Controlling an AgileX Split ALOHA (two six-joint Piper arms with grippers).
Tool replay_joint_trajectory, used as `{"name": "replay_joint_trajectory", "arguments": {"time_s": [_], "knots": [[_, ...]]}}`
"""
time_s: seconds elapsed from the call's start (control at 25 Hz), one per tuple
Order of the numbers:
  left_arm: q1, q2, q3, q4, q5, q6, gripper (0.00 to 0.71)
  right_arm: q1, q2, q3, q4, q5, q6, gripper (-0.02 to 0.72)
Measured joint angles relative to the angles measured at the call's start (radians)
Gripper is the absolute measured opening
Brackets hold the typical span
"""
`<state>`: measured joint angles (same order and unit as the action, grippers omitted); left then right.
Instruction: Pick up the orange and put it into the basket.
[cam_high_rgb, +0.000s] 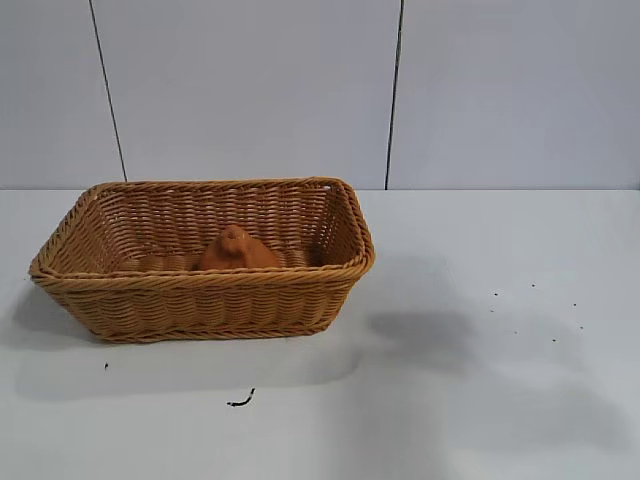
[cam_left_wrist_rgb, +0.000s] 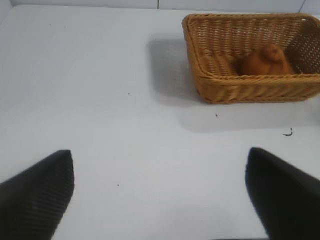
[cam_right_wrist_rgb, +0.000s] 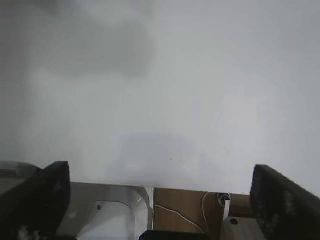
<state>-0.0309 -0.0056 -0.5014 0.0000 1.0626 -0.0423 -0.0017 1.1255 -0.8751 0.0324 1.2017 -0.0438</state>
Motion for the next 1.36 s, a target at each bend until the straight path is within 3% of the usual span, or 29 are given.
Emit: {"name": "replay_joint_trajectory", "arguments": {"time_s": [0.24, 0.48, 0.96, 1.36], "knots": [[0.0, 0.0, 0.0, 0.0, 0.0, 0.0, 0.666, 0.0, -0.324, 0.247, 0.014, -0.13, -0.001, 0.675], [0.0, 0.0, 0.0, 0.0, 0.0, 0.0, 0.666, 0.0, -0.655, 0.375, 0.016, -0.181, -0.004, 0.675], [0.0, 0.0, 0.0, 0.0, 0.0, 0.0, 0.666, 0.0, -1.109, 0.382, 0.02, -0.184, -0.007, 0.675], [0.0, 0.0, 0.0, 0.0, 0.001, 0.0, 0.666, 0.002, -1.129, 0.383, 0.022, -0.184, -0.008, 0.675]]}}
